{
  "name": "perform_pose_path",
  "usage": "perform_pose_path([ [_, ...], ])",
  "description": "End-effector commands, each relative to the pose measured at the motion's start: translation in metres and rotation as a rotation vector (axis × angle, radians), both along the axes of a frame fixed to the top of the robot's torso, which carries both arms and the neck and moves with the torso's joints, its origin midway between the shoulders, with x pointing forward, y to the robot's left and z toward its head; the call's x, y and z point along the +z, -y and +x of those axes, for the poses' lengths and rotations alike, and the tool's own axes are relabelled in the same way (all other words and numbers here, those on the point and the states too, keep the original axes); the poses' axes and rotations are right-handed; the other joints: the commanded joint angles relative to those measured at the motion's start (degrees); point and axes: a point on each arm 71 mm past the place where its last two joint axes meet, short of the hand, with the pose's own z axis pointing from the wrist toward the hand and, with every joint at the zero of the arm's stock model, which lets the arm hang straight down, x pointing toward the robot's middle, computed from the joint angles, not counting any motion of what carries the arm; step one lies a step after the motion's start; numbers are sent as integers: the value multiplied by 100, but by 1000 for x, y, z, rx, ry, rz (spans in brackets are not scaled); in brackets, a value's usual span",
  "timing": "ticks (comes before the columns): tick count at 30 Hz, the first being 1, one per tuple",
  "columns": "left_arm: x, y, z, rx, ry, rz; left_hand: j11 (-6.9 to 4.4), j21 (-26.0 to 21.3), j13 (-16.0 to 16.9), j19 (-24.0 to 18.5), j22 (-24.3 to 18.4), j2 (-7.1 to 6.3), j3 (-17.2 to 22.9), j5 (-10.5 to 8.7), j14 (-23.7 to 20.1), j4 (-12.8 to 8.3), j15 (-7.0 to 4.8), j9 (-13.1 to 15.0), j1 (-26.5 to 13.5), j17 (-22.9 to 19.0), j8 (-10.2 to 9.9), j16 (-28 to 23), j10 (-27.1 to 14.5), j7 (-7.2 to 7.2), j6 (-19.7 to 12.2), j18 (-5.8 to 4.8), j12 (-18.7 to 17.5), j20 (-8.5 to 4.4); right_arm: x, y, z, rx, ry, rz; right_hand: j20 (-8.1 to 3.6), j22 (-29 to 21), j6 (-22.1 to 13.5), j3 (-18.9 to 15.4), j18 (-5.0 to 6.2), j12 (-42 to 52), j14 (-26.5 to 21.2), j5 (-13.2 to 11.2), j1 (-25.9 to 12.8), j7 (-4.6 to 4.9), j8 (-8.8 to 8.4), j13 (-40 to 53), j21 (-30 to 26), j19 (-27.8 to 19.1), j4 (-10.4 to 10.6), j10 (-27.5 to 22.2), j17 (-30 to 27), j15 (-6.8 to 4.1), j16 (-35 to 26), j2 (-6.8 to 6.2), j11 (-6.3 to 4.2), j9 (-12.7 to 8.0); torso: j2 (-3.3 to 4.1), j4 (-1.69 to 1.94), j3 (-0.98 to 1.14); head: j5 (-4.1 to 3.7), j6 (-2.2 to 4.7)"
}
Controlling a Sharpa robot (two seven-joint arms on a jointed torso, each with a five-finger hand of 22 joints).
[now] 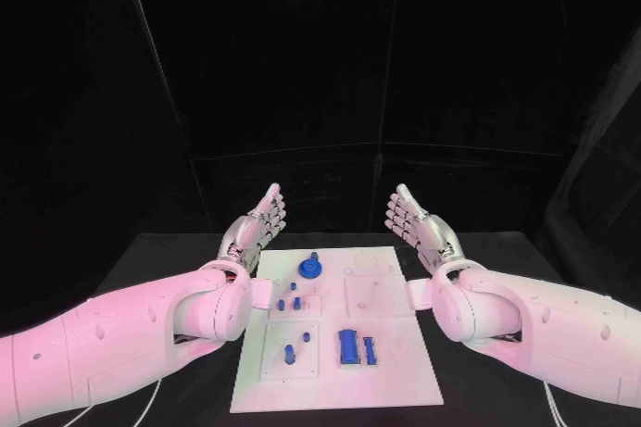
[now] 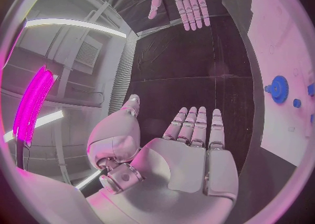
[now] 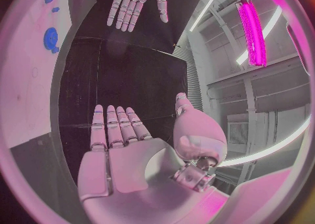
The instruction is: Assemble the parts on the task board
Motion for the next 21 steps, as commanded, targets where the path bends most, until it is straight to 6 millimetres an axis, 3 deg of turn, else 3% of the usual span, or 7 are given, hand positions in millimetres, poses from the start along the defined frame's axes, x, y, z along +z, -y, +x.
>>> perform_pose_path([
  [1, 4, -4, -3, 105, 43, 65, -83, -48, -10, -446, -466, 2, -403, -21, -555, -2, -51, -12, -808, -23, -45, -146, -577, -71, -572, -305, -119, -464, 3, 5, -2, -112, 0, -5, -215, -129, -575, 34, -304, -40, -680, -69, -860, -128, -41, -9, -470, -590, 0, -643, -14, -16, -25, -6, -50, -16, -1, 0, 2, 0, 0],
  [9, 4, -3, -4, 110, 43, 66, -83, -48, -10, -713, -466, 2, -403, -21, -900, -2, -51, -12, -1306, -23, -45, -146, -931, -71, -927, -305, -119, -464, 3, 5, -2, -113, 0, -4, -215, -129, -934, 34, -304, -40, -1107, -69, -1398, -128, -41, -9, -470, -957, 0, -1047, -14, -16, -25, -6, -50, -16, -1, 0, 2, 0, 0],
  [21, 4, -3, -4, 110, 43, 66, -83, -48, -10, -947, -466, 2, -403, -21, -1205, -2, -51, -12, -1755, -23, -45, -146, -1247, -71, -1238, -305, -119, -464, 3, 5, -2, -113, 0, -4, -215, -129, -1245, 34, -304, -40, -1485, -69, -1871, -128, -41, -9, -470, -1276, 0, -1398, -14, -16, -25, -6, -50, -16, -1, 0, 2, 0, 0],
])
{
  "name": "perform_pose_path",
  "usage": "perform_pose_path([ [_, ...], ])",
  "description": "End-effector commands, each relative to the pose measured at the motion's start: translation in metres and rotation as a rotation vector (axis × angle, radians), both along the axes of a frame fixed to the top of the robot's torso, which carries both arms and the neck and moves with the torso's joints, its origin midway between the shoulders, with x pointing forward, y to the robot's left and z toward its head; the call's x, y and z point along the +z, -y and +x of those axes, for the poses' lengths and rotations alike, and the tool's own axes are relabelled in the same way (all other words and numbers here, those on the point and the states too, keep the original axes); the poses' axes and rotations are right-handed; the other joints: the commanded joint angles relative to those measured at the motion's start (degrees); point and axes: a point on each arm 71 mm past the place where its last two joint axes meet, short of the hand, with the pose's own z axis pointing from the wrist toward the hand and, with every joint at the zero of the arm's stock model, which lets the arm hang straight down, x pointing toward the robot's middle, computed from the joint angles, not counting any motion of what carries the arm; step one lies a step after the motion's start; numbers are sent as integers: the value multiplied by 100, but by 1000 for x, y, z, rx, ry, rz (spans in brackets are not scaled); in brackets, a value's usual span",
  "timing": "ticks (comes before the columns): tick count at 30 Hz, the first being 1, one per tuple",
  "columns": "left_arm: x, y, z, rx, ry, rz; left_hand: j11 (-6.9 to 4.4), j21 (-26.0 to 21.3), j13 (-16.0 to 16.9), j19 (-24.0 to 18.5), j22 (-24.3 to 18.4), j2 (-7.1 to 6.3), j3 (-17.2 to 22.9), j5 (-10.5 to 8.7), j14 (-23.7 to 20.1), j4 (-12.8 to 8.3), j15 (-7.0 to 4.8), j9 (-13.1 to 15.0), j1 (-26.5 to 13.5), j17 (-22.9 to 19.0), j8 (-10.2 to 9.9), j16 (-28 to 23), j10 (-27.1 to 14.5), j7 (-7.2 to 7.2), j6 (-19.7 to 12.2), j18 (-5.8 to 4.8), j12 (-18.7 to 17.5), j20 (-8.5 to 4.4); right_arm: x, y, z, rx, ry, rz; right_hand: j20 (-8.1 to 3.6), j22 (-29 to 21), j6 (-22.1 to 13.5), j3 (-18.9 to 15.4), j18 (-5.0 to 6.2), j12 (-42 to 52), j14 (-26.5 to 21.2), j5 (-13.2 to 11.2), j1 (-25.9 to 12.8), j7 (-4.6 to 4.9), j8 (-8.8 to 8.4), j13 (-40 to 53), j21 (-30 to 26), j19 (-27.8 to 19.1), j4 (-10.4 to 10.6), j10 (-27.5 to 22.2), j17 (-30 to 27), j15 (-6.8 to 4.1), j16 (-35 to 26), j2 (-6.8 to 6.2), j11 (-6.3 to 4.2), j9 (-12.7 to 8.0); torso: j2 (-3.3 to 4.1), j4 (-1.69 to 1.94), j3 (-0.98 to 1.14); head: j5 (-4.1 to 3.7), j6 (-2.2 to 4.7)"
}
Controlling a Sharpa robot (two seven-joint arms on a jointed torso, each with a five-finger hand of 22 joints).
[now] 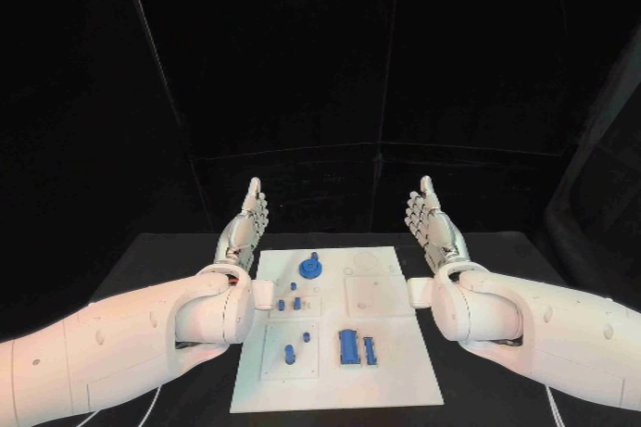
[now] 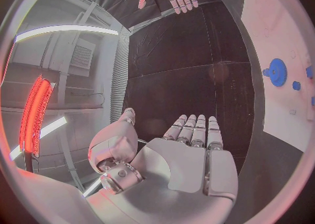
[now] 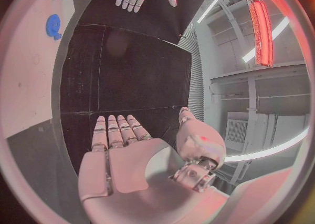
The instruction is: Assemble the parts on the task board
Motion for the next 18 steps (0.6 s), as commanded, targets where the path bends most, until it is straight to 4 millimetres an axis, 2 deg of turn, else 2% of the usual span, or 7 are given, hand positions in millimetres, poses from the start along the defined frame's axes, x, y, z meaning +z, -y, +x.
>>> perform_pose_path([
  [1, 4, 0, 0, 6, 39, 12, 1, -22, -8, -197, -20, 0, -33, -21, -236, 0, -16, -6, -335, -10, -22, -38, -246, 1, -231, -123, -38, -3, 2, 0, 0, -10, 17, -2, 1, -8, -245, 34, -123, -19, -285, -36, -364, 4, -22, -9, -43, -251, 0, -268, -8, -1, -26, -1, 7, -8, 0, -1, -1, -1, 1],
  [6, 4, 0, 0, 6, 39, 12, 1, -22, -8, -629, -20, 0, -33, -21, -330, 0, -16, -6, -474, -10, -22, -38, -342, 1, -331, -123, -38, -3, 2, 0, 0, -10, 17, -2, 1, -8, -337, 34, -123, -19, -406, -36, -528, 4, -22, -9, -43, -355, 0, -392, -8, -1, -26, -1, 7, -8, 0, -1, -1, -1, 1],
  [8, 4, 0, 0, 6, 39, 12, 1, -22, -8, -629, -20, 0, -33, -21, -758, 0, -16, -6, -504, -10, -22, -38, -366, 1, -359, -123, -38, -3, 2, 0, 0, -10, 17, -2, 1, -8, -781, 34, -123, -19, -915, -36, -714, 4, -22, -9, -43, -803, 0, -875, -8, -1, -26, -1, 7, -8, 0, -1, -1, -1, 1],
  [9, 4, 0, 0, 6, 39, 12, 1, -22, -8, -629, -20, 0, -33, -21, -758, 0, -16, -6, -526, -10, -22, -38, -375, 1, -766, -123, -38, -3, 2, 0, 0, -10, 17, -2, 1, -8, -781, 34, -123, -19, -915, -36, -1170, 4, -22, -9, -43, -803, 0, -875, -8, -1, -26, -1, 7, -8, 0, -1, -1, -1, 1],
  [10, 4, 0, 0, 6, 39, 12, 1, -22, -8, -629, -20, 0, -33, -21, -758, 0, -16, -6, -548, -10, -22, -38, -781, 1, -766, -123, -38, -3, 2, 0, 0, -10, 17, -2, 1, -8, -781, 34, -123, -19, -915, -36, -1170, 4, -22, -9, -43, -803, 0, -875, -8, -1, -26, -1, 7, -8, 0, -1, -1, -1, 1],
  [13, 4, 0, 0, 6, 39, 12, 1, -22, -8, -629, -20, 0, -33, -21, -758, 0, -16, -6, -1082, -10, -22, -38, -781, 1, -766, -123, -38, -3, 2, 0, 0, -10, 17, -2, 1, -8, -781, 34, -123, -19, -915, -36, -1170, 4, -22, -9, -43, -803, 0, -875, -8, -1, -26, -1, 7, -8, 0, -1, -1, -1, 1],
  [18, 4, 0, 0, 6, 39, 12, 1, -22, -8, -629, -20, 0, -33, -21, -758, 0, -16, -6, -1082, -10, -22, -38, -781, 1, -766, -123, -38, -3, 2, 0, 0, -10, 17, -2, 1, -8, -781, 34, -123, -19, -915, -36, -1170, 4, -22, -9, -43, -803, 0, -875, -8, -1, -26, -1, 7, -8, 0, -1, -1, -1, 1],
])
